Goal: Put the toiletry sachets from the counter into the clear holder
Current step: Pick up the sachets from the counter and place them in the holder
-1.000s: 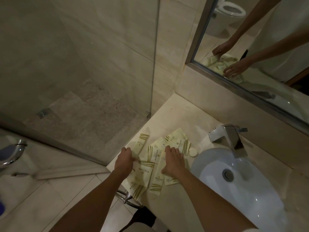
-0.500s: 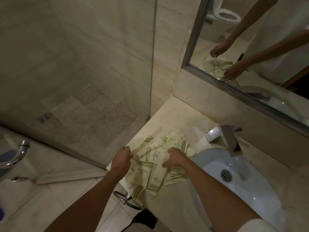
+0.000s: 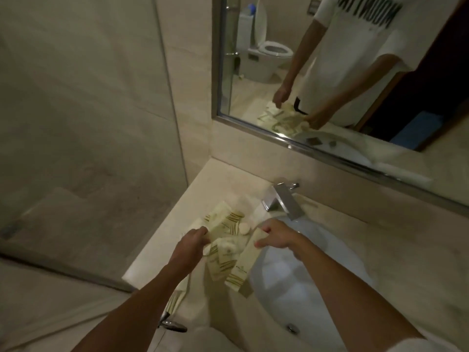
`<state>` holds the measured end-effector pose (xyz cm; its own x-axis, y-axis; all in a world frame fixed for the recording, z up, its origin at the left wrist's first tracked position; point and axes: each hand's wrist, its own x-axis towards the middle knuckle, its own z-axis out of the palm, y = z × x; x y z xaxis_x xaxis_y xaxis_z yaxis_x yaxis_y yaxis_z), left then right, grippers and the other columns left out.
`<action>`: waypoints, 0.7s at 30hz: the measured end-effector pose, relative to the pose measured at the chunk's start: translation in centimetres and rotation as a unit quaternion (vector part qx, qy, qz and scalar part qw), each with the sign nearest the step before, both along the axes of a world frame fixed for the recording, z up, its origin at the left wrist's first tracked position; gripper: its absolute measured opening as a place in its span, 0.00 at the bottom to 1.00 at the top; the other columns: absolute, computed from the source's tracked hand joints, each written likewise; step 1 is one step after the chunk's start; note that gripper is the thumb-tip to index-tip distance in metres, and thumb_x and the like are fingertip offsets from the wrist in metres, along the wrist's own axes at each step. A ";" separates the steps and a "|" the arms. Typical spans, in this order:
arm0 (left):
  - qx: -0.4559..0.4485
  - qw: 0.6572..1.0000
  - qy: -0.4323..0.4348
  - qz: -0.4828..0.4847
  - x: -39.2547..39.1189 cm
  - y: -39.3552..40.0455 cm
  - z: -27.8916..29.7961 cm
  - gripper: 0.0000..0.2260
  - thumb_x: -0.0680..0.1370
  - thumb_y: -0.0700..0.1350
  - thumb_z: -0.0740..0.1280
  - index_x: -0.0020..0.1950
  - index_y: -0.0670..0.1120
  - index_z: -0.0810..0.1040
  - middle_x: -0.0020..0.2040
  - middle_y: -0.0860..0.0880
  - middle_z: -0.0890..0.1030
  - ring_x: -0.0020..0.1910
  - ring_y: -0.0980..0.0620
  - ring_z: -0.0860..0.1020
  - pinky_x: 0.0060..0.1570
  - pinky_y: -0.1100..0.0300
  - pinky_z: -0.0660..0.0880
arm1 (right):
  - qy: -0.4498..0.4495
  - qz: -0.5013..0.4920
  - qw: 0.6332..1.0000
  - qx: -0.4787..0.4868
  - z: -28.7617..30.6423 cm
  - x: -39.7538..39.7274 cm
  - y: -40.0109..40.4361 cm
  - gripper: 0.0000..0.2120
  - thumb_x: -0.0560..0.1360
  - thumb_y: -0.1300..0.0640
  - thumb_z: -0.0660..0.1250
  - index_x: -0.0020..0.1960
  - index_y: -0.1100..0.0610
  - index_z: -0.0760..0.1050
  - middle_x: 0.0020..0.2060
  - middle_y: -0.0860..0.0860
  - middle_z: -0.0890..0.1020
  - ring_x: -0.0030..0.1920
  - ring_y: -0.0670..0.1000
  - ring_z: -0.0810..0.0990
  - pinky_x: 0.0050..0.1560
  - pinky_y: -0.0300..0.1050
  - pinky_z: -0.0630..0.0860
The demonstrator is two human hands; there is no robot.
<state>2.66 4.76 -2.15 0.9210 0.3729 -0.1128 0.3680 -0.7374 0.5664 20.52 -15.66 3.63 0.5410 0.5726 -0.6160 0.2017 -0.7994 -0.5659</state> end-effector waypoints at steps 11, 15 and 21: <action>-0.008 0.988 -0.044 -0.150 7.4 -14.7 1.5 0.04 0.78 0.46 0.62 0.46 0.46 0.71 0.44 0.48 0.77 0.43 0.48 0.74 0.40 0.53 0.72 | -0.049 -0.217 0.973 0.060 2.1 1.4 -21.0 0.11 0.71 0.59 0.73 0.53 0.59 0.79 0.42 0.52 0.82 0.39 0.47 0.79 0.38 0.37 0.75; 0.001 0.980 -0.035 -0.197 9.6 -20.0 1.9 0.06 0.78 0.47 0.61 0.44 0.46 0.70 0.43 0.47 0.77 0.42 0.47 0.74 0.41 0.51 0.72 | -0.063 -0.282 0.955 0.069 1.6 1.3 -28.5 0.20 0.68 0.49 0.73 0.57 0.58 0.79 0.53 0.56 0.82 0.50 0.53 0.81 0.50 0.46 0.77; 0.013 0.968 -0.041 -0.248 12.3 -26.1 2.4 0.06 0.79 0.47 0.62 0.43 0.48 0.69 0.41 0.50 0.74 0.37 0.50 0.69 0.34 0.56 0.64 | -0.109 -0.389 0.911 0.082 1.4 1.0 -37.0 0.07 0.72 0.58 0.70 0.50 0.52 0.76 0.48 0.55 0.81 0.45 0.53 0.79 0.41 0.44 0.76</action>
